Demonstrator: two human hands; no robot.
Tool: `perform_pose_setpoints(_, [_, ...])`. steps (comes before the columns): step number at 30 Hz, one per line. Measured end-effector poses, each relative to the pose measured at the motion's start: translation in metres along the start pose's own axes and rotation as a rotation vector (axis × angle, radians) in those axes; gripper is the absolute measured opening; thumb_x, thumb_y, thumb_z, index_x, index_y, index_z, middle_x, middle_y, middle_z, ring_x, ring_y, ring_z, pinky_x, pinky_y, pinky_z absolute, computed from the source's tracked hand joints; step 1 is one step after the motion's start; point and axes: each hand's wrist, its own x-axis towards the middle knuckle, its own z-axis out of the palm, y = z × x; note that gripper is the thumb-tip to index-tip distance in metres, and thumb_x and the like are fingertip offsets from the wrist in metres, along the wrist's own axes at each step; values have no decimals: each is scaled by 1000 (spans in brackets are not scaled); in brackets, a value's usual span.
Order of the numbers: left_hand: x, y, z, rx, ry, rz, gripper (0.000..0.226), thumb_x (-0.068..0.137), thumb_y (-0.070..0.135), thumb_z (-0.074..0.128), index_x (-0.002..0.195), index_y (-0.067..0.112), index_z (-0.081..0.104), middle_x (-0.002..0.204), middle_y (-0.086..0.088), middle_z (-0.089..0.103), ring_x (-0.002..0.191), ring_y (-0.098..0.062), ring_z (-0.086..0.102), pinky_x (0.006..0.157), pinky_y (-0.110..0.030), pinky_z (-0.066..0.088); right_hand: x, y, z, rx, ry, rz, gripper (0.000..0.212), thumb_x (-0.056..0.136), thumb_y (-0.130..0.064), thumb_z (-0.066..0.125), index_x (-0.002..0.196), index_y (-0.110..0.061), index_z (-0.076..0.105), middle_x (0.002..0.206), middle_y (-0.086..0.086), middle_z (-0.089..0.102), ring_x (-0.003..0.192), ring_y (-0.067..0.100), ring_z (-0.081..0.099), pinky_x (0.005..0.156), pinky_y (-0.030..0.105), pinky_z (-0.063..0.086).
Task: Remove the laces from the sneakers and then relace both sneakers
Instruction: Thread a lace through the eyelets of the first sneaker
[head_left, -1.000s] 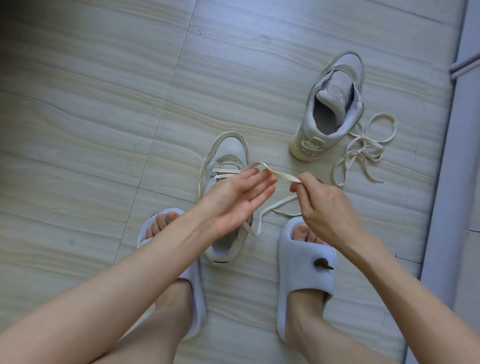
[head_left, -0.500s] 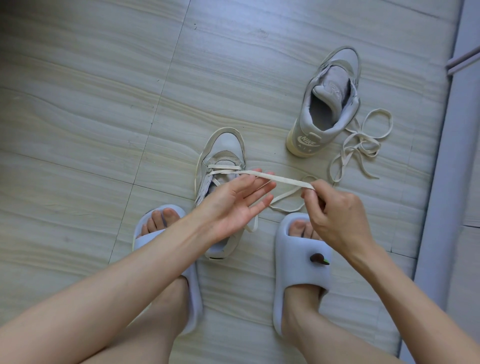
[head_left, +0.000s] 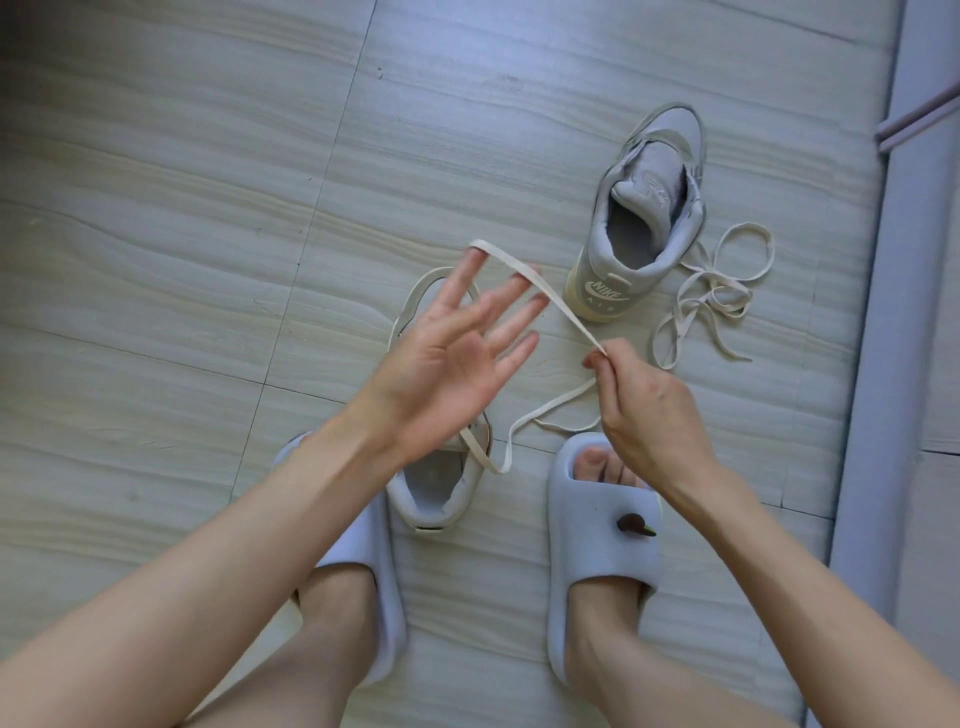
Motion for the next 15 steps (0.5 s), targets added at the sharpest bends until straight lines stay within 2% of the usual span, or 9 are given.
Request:
perform_pose_setpoints(2, [0, 12, -5, -36, -14, 73, 52, 85, 10, 46, 130, 32, 36, 135, -5, 55, 122, -25, 55, 105, -38, 39, 1, 6, 2, -9, -19, 21, 24, 98, -19, 37, 103, -4, 55, 75, 17, 64, 71, 41, 57, 62, 46, 44])
perform_pose_setpoints(7, [1, 23, -10, -76, -23, 134, 63, 91, 8, 43, 145, 32, 22, 137, -8, 52, 120, -30, 55, 104, -40, 41, -4, 32, 10, 13, -105, 133, 22, 99, -19, 34, 105, -8, 52, 72, 12, 59, 73, 40, 58, 62, 42, 41])
perform_pose_setpoints(9, [2, 25, -8, -80, -28, 137, 53, 91, 8, 43, 135, 34, 28, 137, -11, 51, 120, -32, 55, 102, -41, 44, -6, 45, 15, 29, -123, 204, 23, 99, -19, 33, 105, -8, 52, 75, 13, 60, 76, 39, 58, 64, 41, 40])
perform_pose_setpoints(11, [2, 28, -8, -89, -11, 141, 42, 89, 7, 44, 124, 26, 30, 133, -13, 54, 119, -33, 56, 101, -43, 45, -7, 57, 18, 86, -118, 305, 24, 99, -19, 31, 103, -10, 53, 79, 16, 65, 79, 39, 58, 71, 44, 44])
perform_pose_setpoints(13, [2, 35, -11, -137, 18, 154, 41, 86, 3, 45, 120, 21, 32, 122, -13, 60, 117, -33, 57, 98, -45, 47, -9, 68, 19, 145, -100, 394, 22, 98, -18, 30, 98, -15, 52, 74, 13, 64, 78, 36, 59, 76, 44, 46])
perform_pose_setpoints(15, [1, 44, -15, -219, 42, 180, 33, 81, -1, 44, 111, 15, 41, 114, -13, 64, 112, -33, 60, 92, -45, 51, -10, 77, 20, 177, -70, 460, 22, 97, -16, 29, 95, -15, 51, 67, 6, 62, 72, 33, 59, 73, 40, 46])
